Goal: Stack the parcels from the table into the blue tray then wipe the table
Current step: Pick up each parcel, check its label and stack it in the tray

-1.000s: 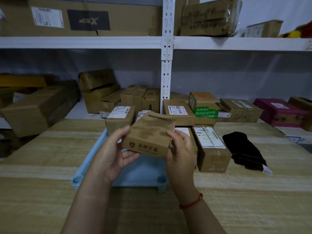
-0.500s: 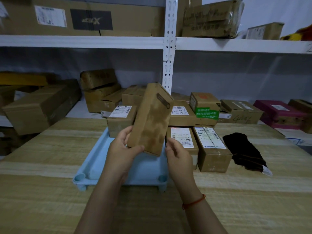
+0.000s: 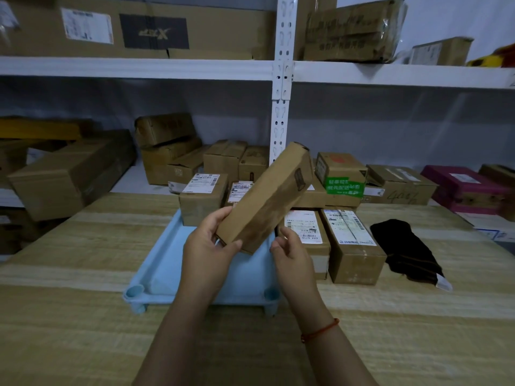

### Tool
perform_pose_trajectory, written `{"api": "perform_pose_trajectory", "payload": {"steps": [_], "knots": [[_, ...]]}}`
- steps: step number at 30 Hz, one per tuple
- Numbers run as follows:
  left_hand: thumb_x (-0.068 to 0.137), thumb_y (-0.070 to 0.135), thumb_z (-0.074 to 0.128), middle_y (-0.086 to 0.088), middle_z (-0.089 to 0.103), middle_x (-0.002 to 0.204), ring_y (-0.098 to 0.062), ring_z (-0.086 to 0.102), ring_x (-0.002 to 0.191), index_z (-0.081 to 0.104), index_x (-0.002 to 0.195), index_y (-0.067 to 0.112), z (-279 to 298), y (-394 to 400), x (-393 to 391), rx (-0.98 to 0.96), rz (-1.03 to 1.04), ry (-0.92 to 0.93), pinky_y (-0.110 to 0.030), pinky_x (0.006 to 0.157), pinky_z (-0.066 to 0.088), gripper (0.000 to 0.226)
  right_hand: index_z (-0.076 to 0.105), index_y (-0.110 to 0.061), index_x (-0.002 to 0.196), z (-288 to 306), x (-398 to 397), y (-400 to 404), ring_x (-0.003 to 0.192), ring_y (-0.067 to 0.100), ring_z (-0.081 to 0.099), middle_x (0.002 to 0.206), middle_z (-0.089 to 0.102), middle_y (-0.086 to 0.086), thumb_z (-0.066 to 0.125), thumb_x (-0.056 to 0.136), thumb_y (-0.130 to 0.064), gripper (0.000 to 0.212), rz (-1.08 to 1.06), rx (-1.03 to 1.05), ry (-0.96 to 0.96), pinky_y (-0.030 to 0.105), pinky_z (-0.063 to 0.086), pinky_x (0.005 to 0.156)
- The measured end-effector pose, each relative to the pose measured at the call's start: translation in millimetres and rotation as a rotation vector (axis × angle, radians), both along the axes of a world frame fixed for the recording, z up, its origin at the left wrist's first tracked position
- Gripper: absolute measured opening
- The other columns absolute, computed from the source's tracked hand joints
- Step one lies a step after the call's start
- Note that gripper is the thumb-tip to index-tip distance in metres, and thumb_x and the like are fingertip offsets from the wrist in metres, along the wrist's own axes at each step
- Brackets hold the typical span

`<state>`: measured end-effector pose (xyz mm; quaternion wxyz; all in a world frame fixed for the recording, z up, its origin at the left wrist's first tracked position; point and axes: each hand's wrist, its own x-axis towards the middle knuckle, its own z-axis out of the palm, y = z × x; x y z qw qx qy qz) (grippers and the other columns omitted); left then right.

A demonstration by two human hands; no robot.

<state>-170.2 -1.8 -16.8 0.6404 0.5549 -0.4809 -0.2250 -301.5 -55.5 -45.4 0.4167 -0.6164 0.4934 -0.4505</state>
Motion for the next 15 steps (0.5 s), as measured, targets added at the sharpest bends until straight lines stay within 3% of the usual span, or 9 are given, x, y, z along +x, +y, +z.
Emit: {"api": "perform_pose_trajectory", "payload": {"steps": [4, 7, 9, 12, 15], "knots": [[0.075, -0.013, 0.069, 0.005, 0.065, 0.12, -0.012, 0.06, 0.114, 0.058, 0.11, 0.044, -2.1, 0.0, 0.3, -0.012, 0.024, -0.001, -0.033, 0.094, 0.052, 0.068, 0.039, -0.025, 0.147, -3.8, 3.8, -0.6, 0.124, 0.025, 0.053, 0.126, 0.059, 0.007, 0.046, 0.101, -0.021, 0.047, 0.031, 0.035, -0.008, 0.036, 0.043, 0.097], [0.076, -0.013, 0.068, 0.005, 0.066, 0.119, -0.01, 0.063, 0.11, 0.059, 0.113, 0.037, -1.9, 0.3, 1.9, -0.018, 0.009, 0.056, -0.025, 0.088, 0.053, 0.063, 0.039, -0.025, 0.146, -5.1, 4.8, -0.3, 0.122, 0.026, 0.054, 0.115, 0.054, -0.002, 0.046, 0.101, -0.024, 0.046, 0.037, 0.043, 0.002, 0.039, 0.044, 0.098], [0.079, -0.012, 0.066, 0.006, 0.067, 0.118, -0.007, 0.066, 0.103, 0.059, 0.117, 0.027, 0.1, 1.8, 2.4, -0.013, -0.024, 0.176, -0.021, 0.083, 0.054, 0.055, 0.041, -0.026, 0.145, -3.9, 5.3, 0.8, 0.119, 0.022, 0.056, 0.12, 0.058, -0.005, 0.047, 0.1, -0.025, 0.045, 0.034, 0.028, 0.001, 0.039, 0.045, 0.098], [0.087, 0.0, 0.063, -0.002, 0.067, 0.119, -0.014, 0.067, 0.098, 0.058, 0.124, 0.014, 1.3, 2.5, 8.6, 0.06, 0.01, 0.374, -0.031, 0.083, 0.054, 0.04, 0.04, -0.026, 0.146, -3.2, 7.4, 2.0, 0.118, 0.018, 0.057, 0.127, 0.063, 0.002, 0.048, 0.1, -0.028, 0.047, 0.036, 0.022, -0.001, 0.042, 0.047, 0.101], [0.092, 0.008, 0.058, -0.007, 0.069, 0.108, -0.018, 0.066, 0.093, 0.061, 0.119, 0.009, 1.9, 3.4, 17.5, 0.164, 0.055, 0.496, -0.029, 0.074, 0.055, 0.027, 0.037, -0.024, 0.147, -1.6, 10.0, 4.3, 0.106, 0.016, 0.059, 0.111, 0.065, -0.001, 0.047, 0.1, -0.032, 0.049, 0.058, 0.029, 0.015, 0.044, 0.049, 0.097]]}}
